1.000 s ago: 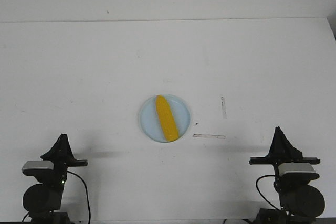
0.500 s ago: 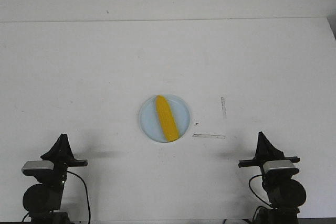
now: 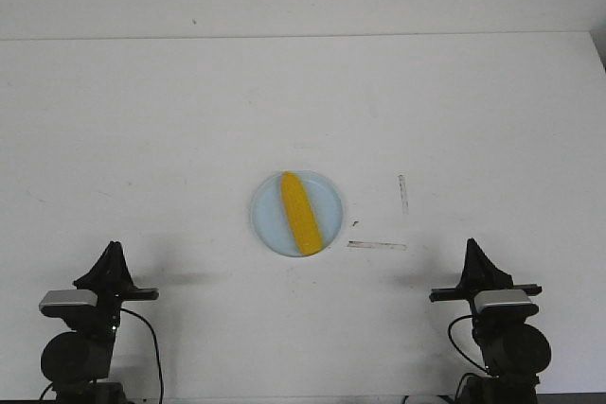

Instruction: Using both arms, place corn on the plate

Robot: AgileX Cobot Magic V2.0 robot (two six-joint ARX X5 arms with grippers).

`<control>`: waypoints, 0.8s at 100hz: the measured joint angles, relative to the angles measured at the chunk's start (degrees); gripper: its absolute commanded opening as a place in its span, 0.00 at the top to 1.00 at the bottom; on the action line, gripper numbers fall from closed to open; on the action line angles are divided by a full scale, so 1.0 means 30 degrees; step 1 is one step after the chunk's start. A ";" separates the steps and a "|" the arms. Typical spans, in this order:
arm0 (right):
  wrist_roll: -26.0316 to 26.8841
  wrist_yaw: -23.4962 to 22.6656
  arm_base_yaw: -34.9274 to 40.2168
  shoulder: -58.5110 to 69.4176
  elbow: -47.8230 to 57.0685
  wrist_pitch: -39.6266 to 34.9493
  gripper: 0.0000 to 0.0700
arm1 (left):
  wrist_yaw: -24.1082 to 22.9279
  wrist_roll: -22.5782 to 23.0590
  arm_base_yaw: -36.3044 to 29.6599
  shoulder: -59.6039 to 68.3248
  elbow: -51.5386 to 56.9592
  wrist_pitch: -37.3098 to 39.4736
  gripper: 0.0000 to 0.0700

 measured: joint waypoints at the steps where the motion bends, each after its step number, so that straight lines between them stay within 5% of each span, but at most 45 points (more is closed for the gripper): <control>1: 0.0000 0.0000 0.0000 0.0000 0.0000 0.0000 0.99 | 0.0000 0.0000 0.0000 0.0000 0.0000 0.0000 1.00; 39: 0.0000 0.0036 0.0532 0.0000 0.0000 0.0321 0.99 | 0.0000 0.0000 0.0000 0.0000 0.0000 -0.0007 1.00; 63: 0.0000 0.1821 0.2106 0.0000 0.0000 0.0357 0.99 | 0.0000 0.0000 0.0015 0.0000 0.0000 0.0000 1.00; 80: 0.0000 0.1239 0.2062 0.0000 0.0000 0.0401 0.99 | 0.0000 0.0000 0.0015 0.0000 0.0000 0.0000 1.00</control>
